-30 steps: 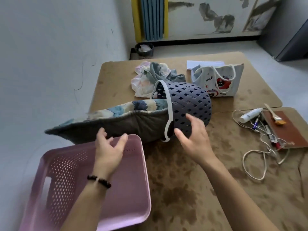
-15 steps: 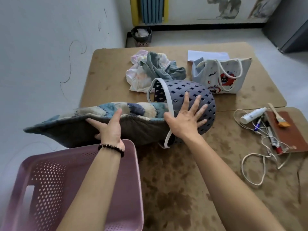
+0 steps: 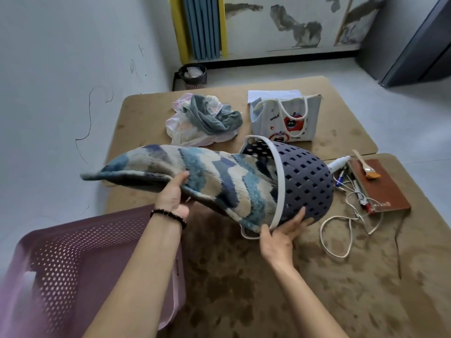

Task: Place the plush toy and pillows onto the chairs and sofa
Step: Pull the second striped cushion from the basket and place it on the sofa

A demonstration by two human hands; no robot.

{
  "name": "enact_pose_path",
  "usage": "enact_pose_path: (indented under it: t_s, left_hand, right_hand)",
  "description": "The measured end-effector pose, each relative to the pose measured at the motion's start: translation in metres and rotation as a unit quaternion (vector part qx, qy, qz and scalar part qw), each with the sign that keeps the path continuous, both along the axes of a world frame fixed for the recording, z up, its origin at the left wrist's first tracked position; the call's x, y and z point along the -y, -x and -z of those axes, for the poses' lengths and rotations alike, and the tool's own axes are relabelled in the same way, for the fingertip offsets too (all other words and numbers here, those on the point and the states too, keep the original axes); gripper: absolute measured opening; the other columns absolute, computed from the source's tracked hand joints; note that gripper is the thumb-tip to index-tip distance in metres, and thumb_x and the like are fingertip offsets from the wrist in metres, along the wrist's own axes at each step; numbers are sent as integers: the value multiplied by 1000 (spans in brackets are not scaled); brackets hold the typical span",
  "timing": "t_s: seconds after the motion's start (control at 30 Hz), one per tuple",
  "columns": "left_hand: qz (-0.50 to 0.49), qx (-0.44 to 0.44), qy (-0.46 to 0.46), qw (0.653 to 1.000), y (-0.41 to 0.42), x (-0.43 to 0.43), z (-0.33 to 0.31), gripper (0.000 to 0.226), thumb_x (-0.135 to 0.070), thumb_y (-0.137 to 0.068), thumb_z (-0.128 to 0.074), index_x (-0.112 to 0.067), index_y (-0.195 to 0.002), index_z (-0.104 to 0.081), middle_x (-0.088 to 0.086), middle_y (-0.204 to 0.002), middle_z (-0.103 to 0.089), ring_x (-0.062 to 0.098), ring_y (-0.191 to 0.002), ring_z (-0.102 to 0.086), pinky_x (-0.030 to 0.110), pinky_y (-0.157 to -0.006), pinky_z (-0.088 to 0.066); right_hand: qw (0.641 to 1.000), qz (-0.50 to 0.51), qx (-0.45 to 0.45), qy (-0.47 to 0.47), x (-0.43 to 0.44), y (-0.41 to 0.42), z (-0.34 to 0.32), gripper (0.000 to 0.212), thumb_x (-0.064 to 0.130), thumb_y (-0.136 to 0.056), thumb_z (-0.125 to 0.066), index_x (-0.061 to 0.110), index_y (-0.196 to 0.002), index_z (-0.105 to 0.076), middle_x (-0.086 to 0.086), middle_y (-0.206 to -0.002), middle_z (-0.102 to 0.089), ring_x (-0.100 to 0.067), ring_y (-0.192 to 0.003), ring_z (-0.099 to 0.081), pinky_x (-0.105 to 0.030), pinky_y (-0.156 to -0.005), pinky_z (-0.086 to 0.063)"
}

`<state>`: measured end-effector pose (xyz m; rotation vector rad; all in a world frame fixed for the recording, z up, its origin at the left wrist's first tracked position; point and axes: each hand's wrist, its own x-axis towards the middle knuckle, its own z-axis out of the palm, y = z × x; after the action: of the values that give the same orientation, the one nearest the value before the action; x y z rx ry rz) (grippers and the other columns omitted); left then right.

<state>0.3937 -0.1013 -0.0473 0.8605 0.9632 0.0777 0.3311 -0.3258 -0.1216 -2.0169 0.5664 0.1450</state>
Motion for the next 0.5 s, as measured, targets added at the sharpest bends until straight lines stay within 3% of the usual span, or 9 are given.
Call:
enact_pose_path:
  t_s: [0.07,0.13,0.23,0.3,0.37,0.43,0.5]
  left_hand:
    - [52,3,-45,998,3,25,-12,23,-16,-84,-73,-15,-106,-67,7,-97,-72,19,-83,-70,34,-63,-54]
    - [62,33,-94,993,6,46,-16,23,-22,-81,-79,-19,-101,-67,0,-103,-75,19,-97,-71,33,-72,-50]
    - [65,85,-131,986,14,76,-16,54,-32,-66,-93,-29,-111,-62,-4,-116,-73,18,-109,-69,39,-96,-53]
    - [54,83,-142,985,21,93,-21,73,-39,-56,-98,-30,-117,-60,-3,-118,-73,20,-107,-70,45,-101,-52]
    - [30,97,-192,976,25,100,-23,74,-38,-68,-92,-21,-132,-57,-5,-123,-69,20,-114,-67,41,-106,-49]
    - [2,137,-262,955,30,100,-32,52,-25,-86,-79,-13,-133,-59,-2,-123,-67,19,-117,-64,34,-107,-47]
    - [-12,198,-293,935,34,93,-48,35,-24,-86,-78,-20,-119,-68,-1,-119,-72,19,-114,-67,41,-107,-49]
  right_hand:
    - [999,28,9,-24,15,8,-5,102,12,-97,-60,27,-158,21,-7,-165,34,-22,-156,10,-38,-117,-25]
    - [998,41,21,-43,28,12,-7,100,10,-96,-59,26,-159,17,-5,-168,26,-17,-155,16,-29,-118,-9]
    - [995,61,25,-79,41,19,-10,102,20,-89,-59,24,-160,14,-7,-169,19,-18,-156,18,-24,-112,3]
    - [992,66,22,-109,45,25,-12,107,31,-75,-52,22,-161,12,-9,-169,17,-19,-156,19,-24,-112,4]
    - [991,49,16,-124,47,26,-15,109,33,-70,-48,20,-161,12,-10,-170,15,-20,-156,19,-27,-118,4]
    - [990,36,8,-134,52,21,-19,110,35,-69,-48,18,-161,11,-13,-170,7,-25,-157,12,-35,-124,0]
    - [990,23,-12,-137,57,12,-23,109,39,-72,-52,14,-161,6,-16,-169,-9,-31,-157,-7,-40,-125,-13]
